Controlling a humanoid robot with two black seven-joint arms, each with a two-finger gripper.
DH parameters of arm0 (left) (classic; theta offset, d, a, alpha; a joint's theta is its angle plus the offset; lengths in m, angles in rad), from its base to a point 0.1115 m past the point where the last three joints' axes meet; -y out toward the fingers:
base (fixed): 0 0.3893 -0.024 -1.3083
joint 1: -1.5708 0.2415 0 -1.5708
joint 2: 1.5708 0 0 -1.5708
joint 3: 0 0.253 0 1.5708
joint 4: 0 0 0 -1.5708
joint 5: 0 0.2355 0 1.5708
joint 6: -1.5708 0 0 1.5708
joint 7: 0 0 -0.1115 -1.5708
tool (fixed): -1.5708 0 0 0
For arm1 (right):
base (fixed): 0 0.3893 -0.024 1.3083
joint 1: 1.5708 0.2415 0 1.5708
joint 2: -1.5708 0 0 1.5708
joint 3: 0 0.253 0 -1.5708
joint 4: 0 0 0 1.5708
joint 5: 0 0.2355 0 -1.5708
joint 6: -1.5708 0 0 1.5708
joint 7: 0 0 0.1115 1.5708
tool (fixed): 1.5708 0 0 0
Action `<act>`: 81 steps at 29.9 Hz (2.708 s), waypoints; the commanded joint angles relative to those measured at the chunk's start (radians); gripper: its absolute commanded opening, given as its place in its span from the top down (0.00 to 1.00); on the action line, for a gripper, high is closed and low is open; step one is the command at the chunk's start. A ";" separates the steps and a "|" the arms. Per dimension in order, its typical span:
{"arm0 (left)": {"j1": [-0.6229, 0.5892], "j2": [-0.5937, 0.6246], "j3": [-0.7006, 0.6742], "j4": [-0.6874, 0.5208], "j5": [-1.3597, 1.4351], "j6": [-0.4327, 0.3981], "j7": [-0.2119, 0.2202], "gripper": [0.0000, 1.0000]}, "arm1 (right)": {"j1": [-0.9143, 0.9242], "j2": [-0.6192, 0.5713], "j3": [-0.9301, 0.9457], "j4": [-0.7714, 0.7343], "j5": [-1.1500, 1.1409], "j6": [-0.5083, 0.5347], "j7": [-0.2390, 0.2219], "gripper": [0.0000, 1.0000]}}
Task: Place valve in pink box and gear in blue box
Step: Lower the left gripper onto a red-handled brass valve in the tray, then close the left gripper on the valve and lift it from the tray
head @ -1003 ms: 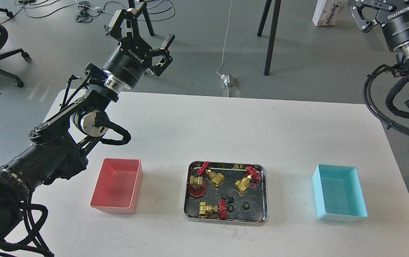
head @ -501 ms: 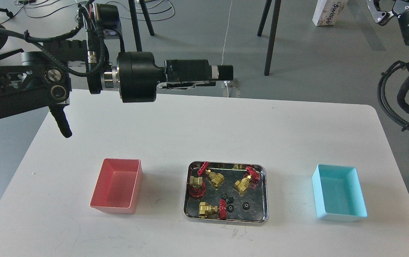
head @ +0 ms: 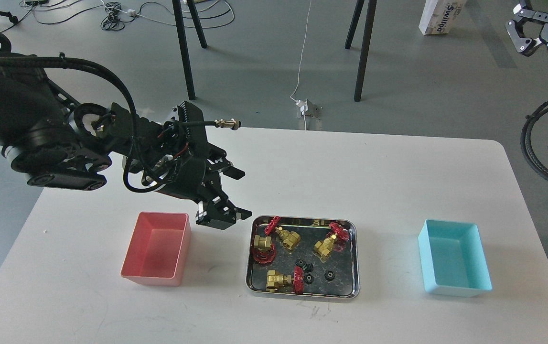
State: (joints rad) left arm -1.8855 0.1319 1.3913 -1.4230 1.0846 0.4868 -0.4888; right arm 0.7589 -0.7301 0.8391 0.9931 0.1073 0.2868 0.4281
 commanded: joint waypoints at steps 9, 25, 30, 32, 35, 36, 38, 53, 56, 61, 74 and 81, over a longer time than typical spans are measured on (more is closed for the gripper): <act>0.195 -0.041 -0.052 0.131 -0.021 0.002 0.000 0.18 | 0.245 0.015 -0.050 -0.125 -0.011 -0.060 -0.173 0.00; 0.376 -0.086 -0.089 0.268 -0.091 0.002 0.000 0.19 | 0.246 0.087 -0.143 -0.238 -0.001 -0.061 -0.212 0.00; 0.419 -0.094 -0.089 0.303 -0.092 0.002 0.000 0.20 | 0.226 0.075 -0.135 -0.237 -0.001 -0.061 -0.210 0.00; 0.428 -0.097 -0.089 0.315 -0.092 0.002 0.000 0.23 | 0.217 0.075 -0.129 -0.237 -0.001 -0.061 -0.210 0.00; 0.454 -0.100 -0.089 0.346 -0.092 0.002 0.000 0.28 | 0.198 0.075 -0.109 -0.235 0.000 -0.052 -0.210 0.00; 0.462 -0.101 -0.089 0.355 -0.094 0.002 0.000 0.29 | 0.191 0.075 -0.100 -0.235 0.000 -0.043 -0.210 0.00; 0.474 -0.110 -0.089 0.371 -0.095 0.002 0.000 0.31 | 0.181 0.075 -0.089 -0.235 0.000 -0.031 -0.210 0.00; 0.548 -0.120 -0.089 0.466 -0.100 0.002 0.000 0.46 | 0.145 0.075 -0.043 -0.235 0.000 -0.026 -0.210 0.00; 0.546 -0.118 -0.089 0.466 -0.100 0.002 0.000 0.49 | 0.140 0.075 -0.043 -0.235 0.000 -0.026 -0.210 0.00; 0.548 -0.118 -0.089 0.466 -0.100 0.002 0.000 0.51 | 0.129 0.075 -0.043 -0.237 0.000 -0.025 -0.210 0.00; 0.545 -0.107 -0.106 0.457 -0.097 0.002 0.000 0.73 | 0.108 0.075 -0.037 -0.240 0.000 -0.026 -0.210 0.00; 0.534 -0.089 -0.142 0.437 -0.095 0.002 0.000 0.79 | 0.100 0.075 -0.025 -0.240 0.000 -0.026 -0.210 0.00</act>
State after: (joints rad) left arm -1.3466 0.0330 1.2724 -0.9759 0.9893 0.4886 -0.4887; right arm 0.8601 -0.6550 0.8138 0.7523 0.1067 0.2607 0.2179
